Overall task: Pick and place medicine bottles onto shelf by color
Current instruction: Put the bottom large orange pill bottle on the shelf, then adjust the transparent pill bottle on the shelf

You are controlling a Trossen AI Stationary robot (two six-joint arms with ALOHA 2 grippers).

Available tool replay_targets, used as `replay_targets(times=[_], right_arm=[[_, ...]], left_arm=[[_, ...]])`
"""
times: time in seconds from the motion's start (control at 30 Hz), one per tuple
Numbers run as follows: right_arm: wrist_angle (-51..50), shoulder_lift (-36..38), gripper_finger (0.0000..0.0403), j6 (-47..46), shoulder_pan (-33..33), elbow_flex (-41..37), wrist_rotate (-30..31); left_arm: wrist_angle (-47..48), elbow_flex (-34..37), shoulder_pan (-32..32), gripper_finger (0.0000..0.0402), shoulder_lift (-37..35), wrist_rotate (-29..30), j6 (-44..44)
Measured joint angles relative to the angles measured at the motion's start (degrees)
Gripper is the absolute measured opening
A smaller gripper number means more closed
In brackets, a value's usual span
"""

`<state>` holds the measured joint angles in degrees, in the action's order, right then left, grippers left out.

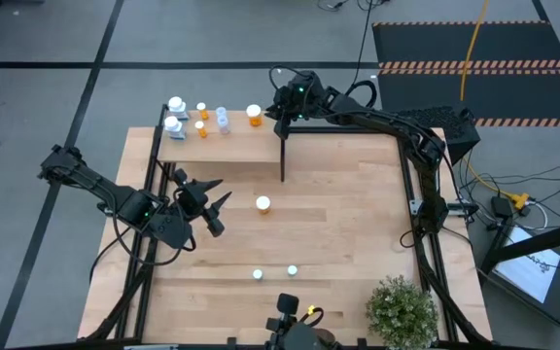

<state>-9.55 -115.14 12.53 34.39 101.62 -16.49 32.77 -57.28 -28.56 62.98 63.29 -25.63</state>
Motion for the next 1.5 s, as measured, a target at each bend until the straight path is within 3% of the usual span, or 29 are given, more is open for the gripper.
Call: replay_targets(times=[0.23,1.07,1.5], right_arm=[[1.84,-2.62,0.0005,-0.09,0.00,0.01,1.42],[7.92,-6.61,0.0000,1.65,-2.21,-0.06,-0.22],[1.16,0.58,0.0000,-0.39,-5.08,-0.06,0.22]], left_arm=[[-0.07,0.00,0.01,0.0182,0.00,0.02,0.20],[-3.10,0.00,0.12,0.0182,0.02,0.04,3.45],[-3.00,0.00,3.33,0.0182,0.02,-0.26,1.56]])
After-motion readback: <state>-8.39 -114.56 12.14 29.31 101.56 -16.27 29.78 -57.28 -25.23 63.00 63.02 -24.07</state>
